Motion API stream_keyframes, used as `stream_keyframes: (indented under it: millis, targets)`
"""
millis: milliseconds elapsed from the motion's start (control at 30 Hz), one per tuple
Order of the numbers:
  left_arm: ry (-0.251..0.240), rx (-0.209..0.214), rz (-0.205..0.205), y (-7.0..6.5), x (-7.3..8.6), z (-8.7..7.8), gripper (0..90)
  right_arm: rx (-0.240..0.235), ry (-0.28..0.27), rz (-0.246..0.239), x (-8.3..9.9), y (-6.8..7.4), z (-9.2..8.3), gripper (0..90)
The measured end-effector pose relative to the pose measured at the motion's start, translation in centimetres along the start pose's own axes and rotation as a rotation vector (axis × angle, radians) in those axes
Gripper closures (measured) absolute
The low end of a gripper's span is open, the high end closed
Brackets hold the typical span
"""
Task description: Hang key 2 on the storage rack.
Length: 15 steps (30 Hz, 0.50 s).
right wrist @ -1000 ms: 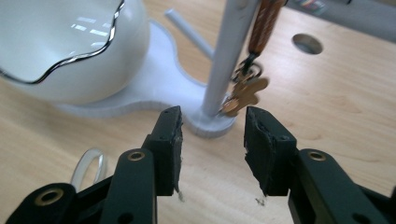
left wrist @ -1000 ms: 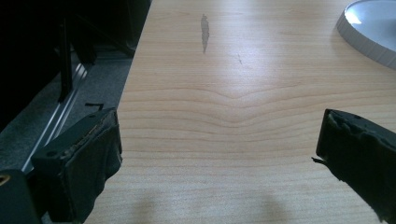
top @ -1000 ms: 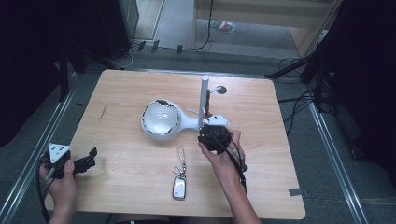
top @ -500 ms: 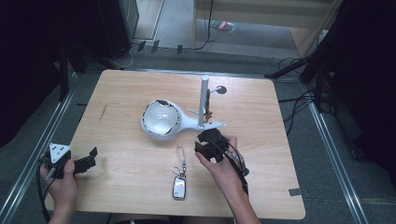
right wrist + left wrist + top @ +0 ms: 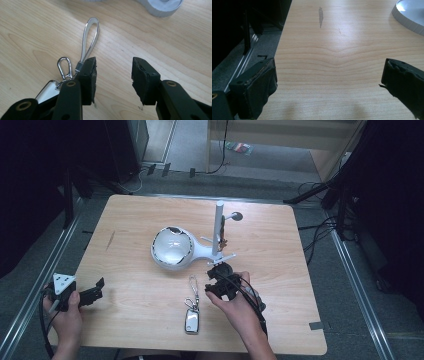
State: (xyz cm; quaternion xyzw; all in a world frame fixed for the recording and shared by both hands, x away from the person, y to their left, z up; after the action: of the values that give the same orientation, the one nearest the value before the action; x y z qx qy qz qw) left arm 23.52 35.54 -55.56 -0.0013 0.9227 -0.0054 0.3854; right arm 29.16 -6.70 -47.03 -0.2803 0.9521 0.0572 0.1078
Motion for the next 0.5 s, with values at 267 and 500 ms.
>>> stream_keyframes:
  millis: [267, 500]
  targets:
    - [0.001, 0.0, -0.001, 0.0, 0.0, 0.0, 0.3, -0.049, 0.079, -0.015, 0.0, 0.9, 0.6, 58.8]
    - [-0.001, 0.0, -0.003, 0.0, 0.0, 0.0, 0.3, -0.082, 0.12, -0.023, 0.0, 1.5, 1.1, 61.2]
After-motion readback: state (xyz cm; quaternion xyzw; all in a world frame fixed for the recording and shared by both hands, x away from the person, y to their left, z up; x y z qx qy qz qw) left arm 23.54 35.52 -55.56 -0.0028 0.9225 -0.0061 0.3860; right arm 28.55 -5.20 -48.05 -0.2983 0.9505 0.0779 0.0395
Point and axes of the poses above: each handheld gripper's, and its own axes: z roughly forward along the jaws, x roughly out of its underside, y roughly to its left, the point moved 1 cm from there along z, roughly forward along the jaws, and after that the axes turned 15 degrees about y, right-handed, at the moved point
